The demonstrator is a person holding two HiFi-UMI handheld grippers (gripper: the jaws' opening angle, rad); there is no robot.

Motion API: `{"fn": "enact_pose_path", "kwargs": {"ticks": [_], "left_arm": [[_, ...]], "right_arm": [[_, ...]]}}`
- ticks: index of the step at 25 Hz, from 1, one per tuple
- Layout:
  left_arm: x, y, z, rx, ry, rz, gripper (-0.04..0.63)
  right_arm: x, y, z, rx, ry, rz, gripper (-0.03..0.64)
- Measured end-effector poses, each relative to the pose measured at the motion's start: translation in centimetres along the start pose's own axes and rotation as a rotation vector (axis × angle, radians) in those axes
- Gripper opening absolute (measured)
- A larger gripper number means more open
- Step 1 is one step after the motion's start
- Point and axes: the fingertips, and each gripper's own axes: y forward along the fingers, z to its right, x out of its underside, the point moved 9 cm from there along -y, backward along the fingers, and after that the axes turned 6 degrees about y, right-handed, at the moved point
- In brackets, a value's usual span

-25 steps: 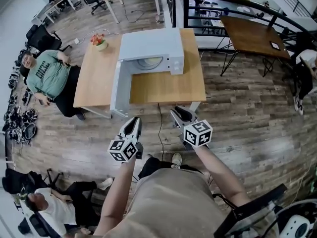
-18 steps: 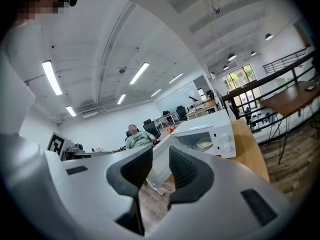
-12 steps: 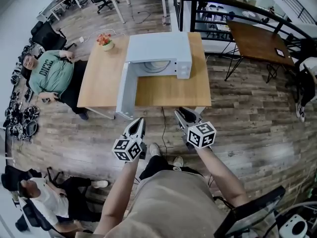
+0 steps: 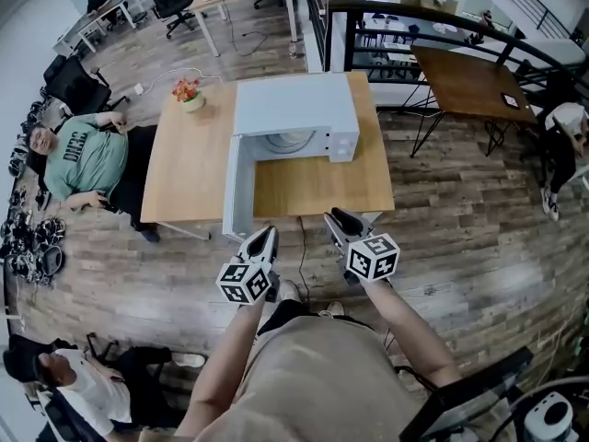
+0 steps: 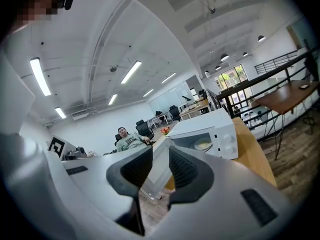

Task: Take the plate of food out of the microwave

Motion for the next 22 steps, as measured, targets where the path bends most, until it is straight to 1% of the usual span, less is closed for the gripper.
{"fn": "enact_pose_path", "kwargs": {"ticks": [12, 18, 22], "left_arm": [[-2.0, 3.4, -4.7, 0.078, 0.016, -0.029, 0.005], [-2.4, 4.8, -7.2, 0.101, 0.011, -0.039, 0.005], [-2.6, 5.6, -8.5, 0.115, -0.002, -0.054, 0.005]], "right_arm": [[-1.4, 6.3, -0.2, 0.068, 0.049, 0.022, 0.089], [-1.8, 8.8, -0.1, 0.11, 0.062, 0.034, 0.089], [-2.0, 10.2, 0.1, 0.145, 0.089, 0.045, 0.089]]}}
